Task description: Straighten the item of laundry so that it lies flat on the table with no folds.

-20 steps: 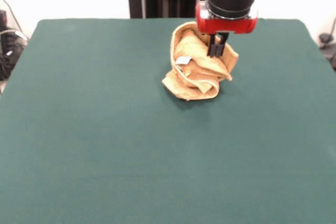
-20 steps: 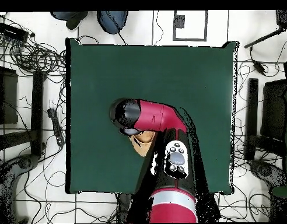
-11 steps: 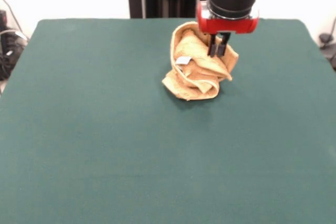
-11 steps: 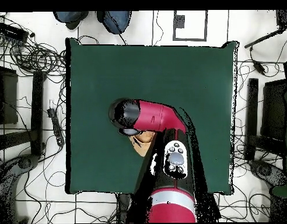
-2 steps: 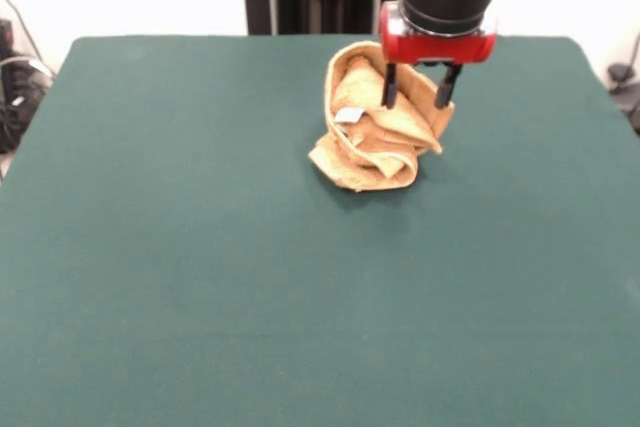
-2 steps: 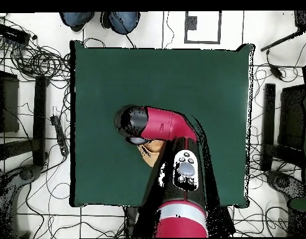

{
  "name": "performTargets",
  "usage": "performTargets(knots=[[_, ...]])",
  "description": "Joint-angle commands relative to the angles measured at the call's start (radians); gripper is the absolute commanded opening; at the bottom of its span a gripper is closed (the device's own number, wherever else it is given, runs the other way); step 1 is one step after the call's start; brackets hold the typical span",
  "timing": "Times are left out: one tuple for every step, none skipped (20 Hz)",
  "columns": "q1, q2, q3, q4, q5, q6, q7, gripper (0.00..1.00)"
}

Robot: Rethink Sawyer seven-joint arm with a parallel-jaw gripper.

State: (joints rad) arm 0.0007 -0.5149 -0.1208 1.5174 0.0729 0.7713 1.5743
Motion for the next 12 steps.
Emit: performTargets(knots=[[0.035,0.024,0.091,0.19,0.085,-0.064,0.266,1.0],[0.035,0.017,0.095,0.214,0.092,-0.085,0.268,1.0],[0.035,0.011,0.098,0.23,0.098,-0.097,0.268,1.0],[0.036,0.003,0.099,0.25,0.105,-0.112,0.27,1.0],[0.042,-0.005,0.092,0.266,0.108,-0.128,0.275,1.0],[0.046,-0.008,0.087,0.27,0.109,-0.131,0.274,1.0],[0.049,-0.012,0.082,0.275,0.111,-0.134,0.273,1.0],[0.051,-0.014,0.077,0.273,0.11,-0.127,0.267,1.0],[0.052,-0.016,0.072,0.272,0.109,-0.12,0.262,1.0],[0.046,-0.021,0.076,0.279,0.111,-0.117,0.251,1.0],[0.044,-0.022,0.076,0.283,0.114,-0.115,0.247,1.0],[0.042,-0.026,0.077,0.292,0.116,-0.118,0.243,1.0]])
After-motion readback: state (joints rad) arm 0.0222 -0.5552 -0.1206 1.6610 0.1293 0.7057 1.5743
